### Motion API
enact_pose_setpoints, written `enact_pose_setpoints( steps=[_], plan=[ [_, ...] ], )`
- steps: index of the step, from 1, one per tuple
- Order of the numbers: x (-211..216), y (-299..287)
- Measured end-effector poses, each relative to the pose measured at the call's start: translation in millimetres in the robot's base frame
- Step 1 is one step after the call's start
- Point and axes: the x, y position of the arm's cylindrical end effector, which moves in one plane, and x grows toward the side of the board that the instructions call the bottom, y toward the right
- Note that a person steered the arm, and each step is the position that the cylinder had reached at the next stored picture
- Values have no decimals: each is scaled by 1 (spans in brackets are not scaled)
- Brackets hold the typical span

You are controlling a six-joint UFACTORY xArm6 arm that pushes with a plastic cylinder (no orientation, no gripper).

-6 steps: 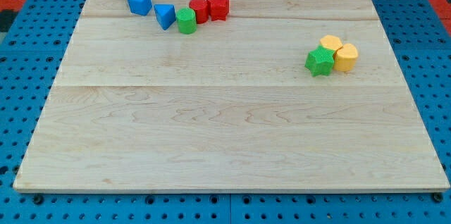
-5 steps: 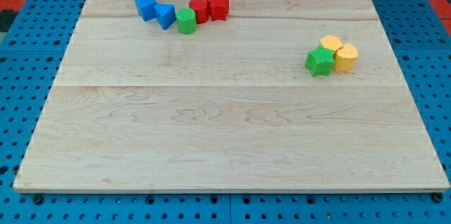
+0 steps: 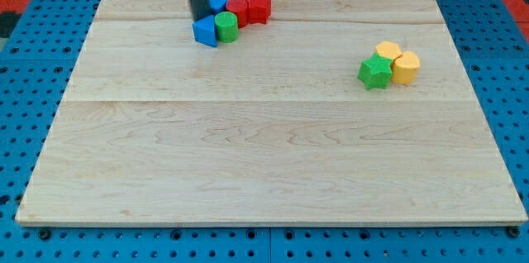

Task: Nudge the blue blocks green circle close to each other

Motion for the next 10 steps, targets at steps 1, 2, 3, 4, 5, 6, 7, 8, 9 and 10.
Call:
enact_pose_setpoints(
  steps=[1,2,3,4,5,6,7,8,9,10],
  plan=[
    [-4,28],
    [2,-51],
    [31,-91],
    [76,-52],
    [62,-44],
    [36,-33],
    [50,0],
    [77,14],
    [68,69],
    [32,74]
  ],
)
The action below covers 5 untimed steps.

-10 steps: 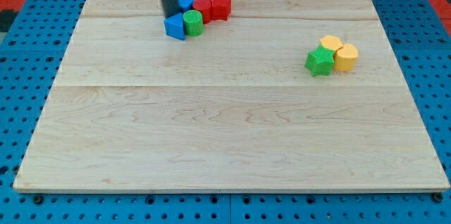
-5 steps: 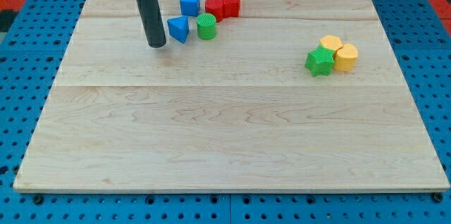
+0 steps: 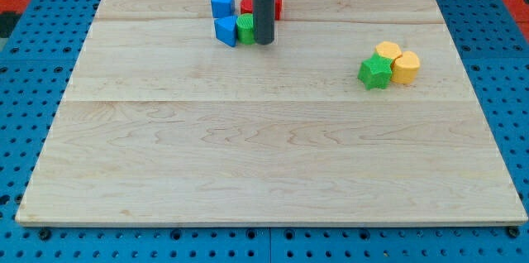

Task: Nudge the blue blocks green circle close to each other

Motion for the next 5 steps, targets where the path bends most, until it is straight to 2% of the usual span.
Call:
enact_pose_setpoints(
  steps=[1,2,3,4,5],
  plan=[
    [3,16],
    [43,-3],
    [22,-59],
    [-9,-59],
    [-10,-58]
  ],
)
